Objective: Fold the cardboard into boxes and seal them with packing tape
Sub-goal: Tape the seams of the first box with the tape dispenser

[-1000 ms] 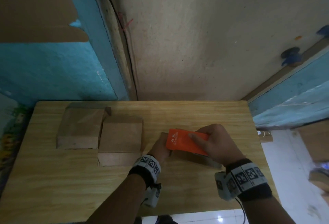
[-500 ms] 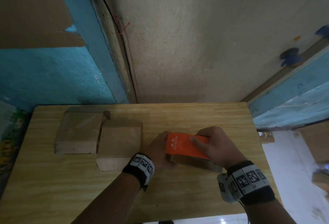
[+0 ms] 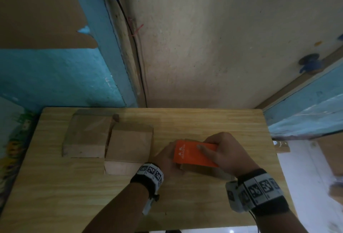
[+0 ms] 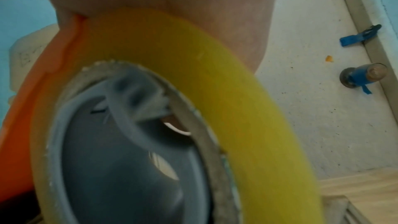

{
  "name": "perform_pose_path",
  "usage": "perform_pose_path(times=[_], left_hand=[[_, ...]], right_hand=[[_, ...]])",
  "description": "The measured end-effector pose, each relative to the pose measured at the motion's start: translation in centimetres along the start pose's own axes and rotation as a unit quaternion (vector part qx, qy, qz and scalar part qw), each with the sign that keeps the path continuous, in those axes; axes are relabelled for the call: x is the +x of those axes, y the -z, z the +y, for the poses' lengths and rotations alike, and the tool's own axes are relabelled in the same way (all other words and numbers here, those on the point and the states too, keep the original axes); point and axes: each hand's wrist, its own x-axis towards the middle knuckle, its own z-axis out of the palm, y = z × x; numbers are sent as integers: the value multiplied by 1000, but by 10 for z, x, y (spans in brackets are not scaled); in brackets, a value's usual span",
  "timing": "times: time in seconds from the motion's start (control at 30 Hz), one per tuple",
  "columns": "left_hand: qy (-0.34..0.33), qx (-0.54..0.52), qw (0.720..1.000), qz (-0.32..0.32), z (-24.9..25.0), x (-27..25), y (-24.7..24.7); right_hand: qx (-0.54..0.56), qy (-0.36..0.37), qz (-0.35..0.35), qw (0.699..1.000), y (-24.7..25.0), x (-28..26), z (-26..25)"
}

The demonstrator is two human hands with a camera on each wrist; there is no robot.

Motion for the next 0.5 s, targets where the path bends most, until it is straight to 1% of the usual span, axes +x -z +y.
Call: perform_pose_path(times=[0.07, 0.13, 0.2, 0.23, 0.27, 0.37, 0.43, 0.5], left_hand=[[16, 12, 1000, 10, -7, -8, 3], [57, 26, 998, -1, -3, -15, 9], [85, 90, 992, -22, -2, -23, 14], [94, 119, 988, -17, -7, -25, 17], [94, 128, 987, -6, 1, -32, 23], [43, 161, 985, 33, -19, -31, 27], [-9, 205, 978, 22, -32, -26, 25], [-34, 270, 962, 12, -28, -24, 26]], right_hand=[[-4, 4, -7, 1000, 0, 2, -7], [-9, 11, -19, 1000, -2, 5, -15], [-45, 27, -33, 998, -5, 7, -23], [-67, 30, -38, 997, -6, 7, -27], [-85, 35, -38, 995, -6, 7, -30], [-103, 44, -36, 993, -3, 5, -32], [-107, 42, -35, 993, 2, 3, -28], [-118, 41, -34, 992, 7, 2, -23]])
